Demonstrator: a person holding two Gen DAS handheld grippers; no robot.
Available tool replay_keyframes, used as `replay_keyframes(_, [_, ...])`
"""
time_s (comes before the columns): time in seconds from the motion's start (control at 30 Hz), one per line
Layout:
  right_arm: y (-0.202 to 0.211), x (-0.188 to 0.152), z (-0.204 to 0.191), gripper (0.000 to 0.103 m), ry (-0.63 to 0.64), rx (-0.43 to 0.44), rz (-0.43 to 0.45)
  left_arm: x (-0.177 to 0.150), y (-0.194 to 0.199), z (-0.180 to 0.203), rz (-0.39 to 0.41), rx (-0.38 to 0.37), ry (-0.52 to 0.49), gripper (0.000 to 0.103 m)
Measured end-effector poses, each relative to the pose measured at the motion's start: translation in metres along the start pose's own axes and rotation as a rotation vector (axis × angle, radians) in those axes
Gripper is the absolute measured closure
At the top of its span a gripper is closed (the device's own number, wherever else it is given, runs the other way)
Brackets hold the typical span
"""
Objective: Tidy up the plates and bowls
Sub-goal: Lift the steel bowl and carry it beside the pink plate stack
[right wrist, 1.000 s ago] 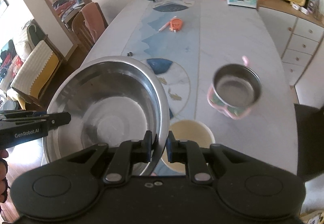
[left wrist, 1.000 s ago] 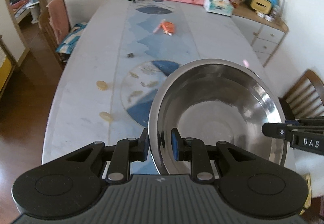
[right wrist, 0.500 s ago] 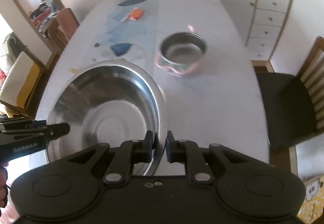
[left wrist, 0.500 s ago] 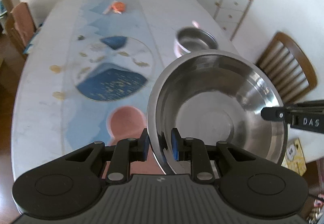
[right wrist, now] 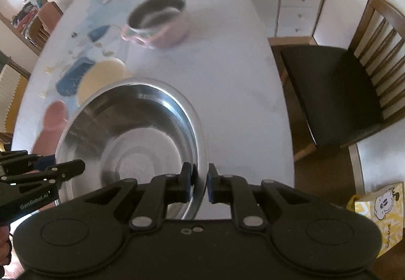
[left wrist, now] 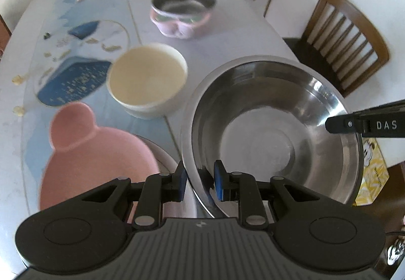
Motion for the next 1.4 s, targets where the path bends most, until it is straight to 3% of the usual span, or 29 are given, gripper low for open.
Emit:
replay_keyframes(0.33, [-0.024, -0.013, 0.035, 0.090, 0.005, 0.013, -0.031, -0.017, -0.035, 0.029, -0.024, 0.001, -0.022, 0.082])
replay_keyframes(0.77, [-0.040, -0.015, 0.043, 0.089, 0.011, 0.030, -0.035, -0.020, -0.050, 0.033, -0.043, 0.007, -0.016, 0.082])
replay_keyframes(1.27, [-0.029, -0.007, 0.040, 0.076, -0.011, 0.021, 0.000, -0.020, -0.045, 0.031, -0.055, -0.062, -0.037, 0.081])
replay_keyframes(1.4, [-0.019, -0.005, 0.035, 0.070, -0.001, 0.011, 0.009, -0.018, -0.037, 0.028, -0.039, -0.076, -0.041, 0.077])
Point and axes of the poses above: each gripper's, at about its wrist camera, not at the fingertips, and y roughly against the way its jaws point, z to its right, x to its top, the point moved 10 cm from there along -y, roughly the way its jaws point, and after that the axes turned 8 degrees about x, right-handed, at the moved point
